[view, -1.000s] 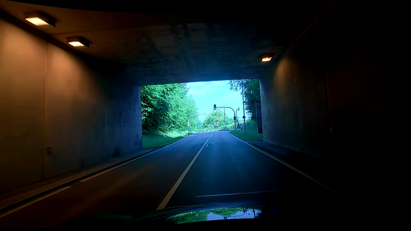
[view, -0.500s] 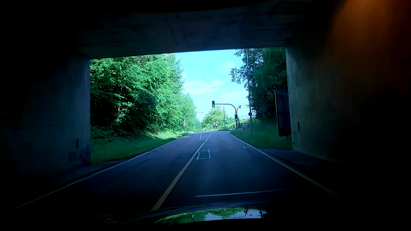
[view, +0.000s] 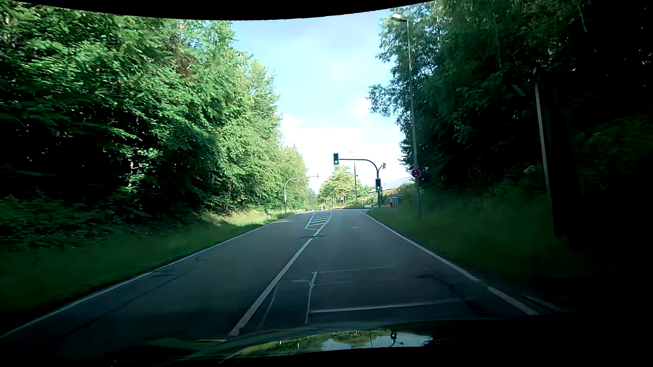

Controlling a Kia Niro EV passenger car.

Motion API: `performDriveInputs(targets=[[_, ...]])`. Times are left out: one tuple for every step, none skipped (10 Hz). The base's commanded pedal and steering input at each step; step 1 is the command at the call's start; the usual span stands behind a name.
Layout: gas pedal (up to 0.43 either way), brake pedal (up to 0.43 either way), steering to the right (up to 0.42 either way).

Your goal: Follow the waypoints while adhering to traffic rules and regulations

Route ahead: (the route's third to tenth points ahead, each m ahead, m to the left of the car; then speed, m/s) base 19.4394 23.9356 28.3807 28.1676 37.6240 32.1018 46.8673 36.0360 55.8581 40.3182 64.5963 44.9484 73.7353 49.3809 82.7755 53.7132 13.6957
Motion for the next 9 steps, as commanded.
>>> performDriveInputs(targets=[[0.130,0.000,0.004],[0.118,0.000,0.002],[0.118,0.000,-0.002],[0.118,0.000,-0.004],[0.118,0.000,-0.004],[0.118,0.000,-0.004],[0.118,0.000,-0.004],[0.118,0.000,-0.004],[0.118,0.000,-0.004]])
